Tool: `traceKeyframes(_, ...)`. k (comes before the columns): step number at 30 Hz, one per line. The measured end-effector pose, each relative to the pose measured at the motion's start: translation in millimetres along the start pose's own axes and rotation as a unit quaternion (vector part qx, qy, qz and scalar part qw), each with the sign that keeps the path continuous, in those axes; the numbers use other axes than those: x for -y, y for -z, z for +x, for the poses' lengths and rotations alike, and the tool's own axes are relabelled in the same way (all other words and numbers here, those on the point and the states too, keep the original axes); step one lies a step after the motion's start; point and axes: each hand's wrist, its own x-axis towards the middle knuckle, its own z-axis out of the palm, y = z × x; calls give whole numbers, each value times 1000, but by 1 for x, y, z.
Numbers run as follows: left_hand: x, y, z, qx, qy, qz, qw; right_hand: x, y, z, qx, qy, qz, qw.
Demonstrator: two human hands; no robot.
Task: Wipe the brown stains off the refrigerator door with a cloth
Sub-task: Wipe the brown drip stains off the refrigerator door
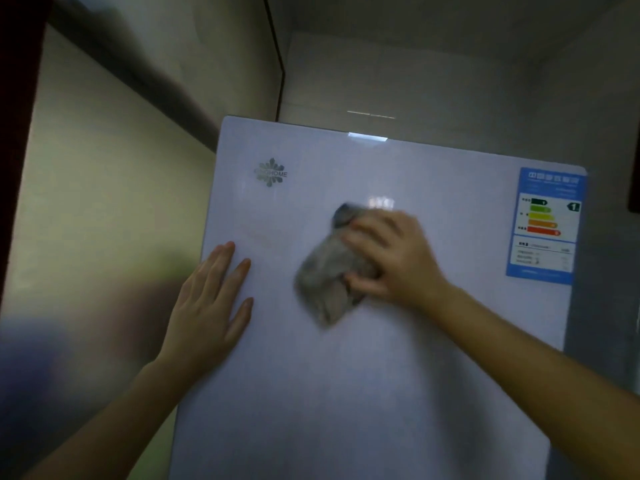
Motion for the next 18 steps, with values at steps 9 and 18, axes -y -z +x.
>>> traceKeyframes(9, -21, 7, 1, -5, 42, -3, 999, -12, 13, -18, -17, -156, 6, 988)
traceKeyframes(18, -82, 1, 13, -3, -4, 3, 1000, 11, 29, -98, 95, 114, 33, 988)
